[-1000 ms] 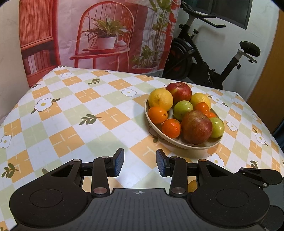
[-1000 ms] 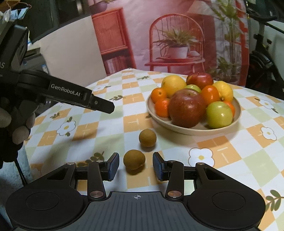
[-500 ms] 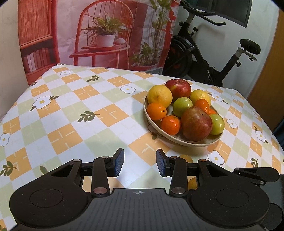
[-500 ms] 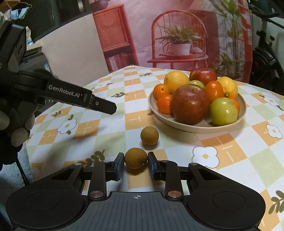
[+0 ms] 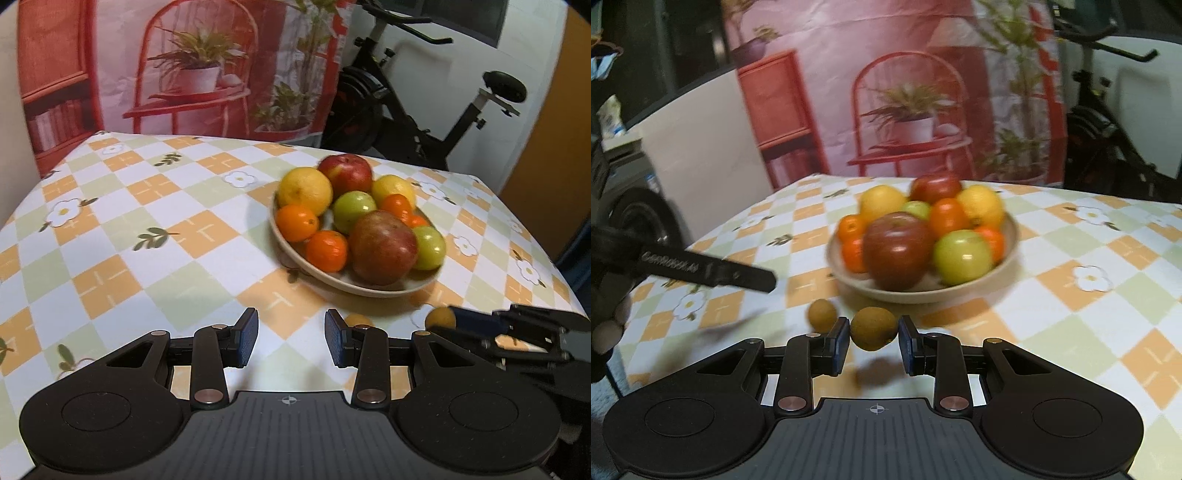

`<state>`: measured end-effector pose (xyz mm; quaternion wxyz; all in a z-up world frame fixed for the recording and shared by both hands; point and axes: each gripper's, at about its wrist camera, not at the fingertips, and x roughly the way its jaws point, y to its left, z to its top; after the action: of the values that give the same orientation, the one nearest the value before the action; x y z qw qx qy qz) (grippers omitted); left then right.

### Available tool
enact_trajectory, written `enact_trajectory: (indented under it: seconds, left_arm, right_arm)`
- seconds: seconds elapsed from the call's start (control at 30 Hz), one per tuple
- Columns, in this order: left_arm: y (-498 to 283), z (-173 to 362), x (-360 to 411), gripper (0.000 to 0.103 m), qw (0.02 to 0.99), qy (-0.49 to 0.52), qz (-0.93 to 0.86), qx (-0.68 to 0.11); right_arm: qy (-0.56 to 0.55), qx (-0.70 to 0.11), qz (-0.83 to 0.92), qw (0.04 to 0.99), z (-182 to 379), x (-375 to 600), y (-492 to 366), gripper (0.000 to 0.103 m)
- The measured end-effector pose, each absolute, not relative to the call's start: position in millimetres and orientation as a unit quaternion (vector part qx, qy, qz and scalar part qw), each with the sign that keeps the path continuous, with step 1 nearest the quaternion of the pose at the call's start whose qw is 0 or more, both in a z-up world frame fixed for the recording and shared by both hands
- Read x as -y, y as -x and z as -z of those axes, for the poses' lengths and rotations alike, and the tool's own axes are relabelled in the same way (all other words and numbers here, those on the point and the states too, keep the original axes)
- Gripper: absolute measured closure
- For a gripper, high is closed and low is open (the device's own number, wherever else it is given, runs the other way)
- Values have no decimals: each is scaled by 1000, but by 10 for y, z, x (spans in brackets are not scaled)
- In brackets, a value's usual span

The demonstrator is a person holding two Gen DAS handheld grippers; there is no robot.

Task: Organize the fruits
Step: 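Move the left tool down to a brown kiwi on the table, then close the left tool around the kiwi and lift it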

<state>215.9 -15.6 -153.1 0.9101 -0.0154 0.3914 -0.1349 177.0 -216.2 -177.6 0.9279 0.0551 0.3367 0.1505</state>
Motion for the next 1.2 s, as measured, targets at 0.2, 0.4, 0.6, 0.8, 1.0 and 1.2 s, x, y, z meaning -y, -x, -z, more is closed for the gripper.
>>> enact_trajectory:
  seconds: [0.2,0.4,0.6,0.8,1.0,1.2]
  left_arm:
    - [-2176,1581,355,61,904,1,167,-394]
    - [-2224,1676,485,61,896,-9,179,-406]
    - [-2295,1759,557,61,893,-15,182,-412]
    - [-2319,1786,581,65,891,-14,188,-413]
    - [-2264,1811,562,73,891,-10,192,-412]
    - [-2153,1778,515,73,901,-5,176,-396]
  right_arm:
    - [-72,-332,-125,932,1823,2353,-1755,77]
    - [-69,-333,-123,932,1875,2361,-1746,77]
    - [-77,-333,-128,931,1898,2373,-1712,77]
    - [-92,-335,-132,928,1913,2407,-1717,77]
    - [-98,-338,-134,926,1923,2420,-1721,77]
    - [-97,-342,-135,925,1932,2415,-1741,77]
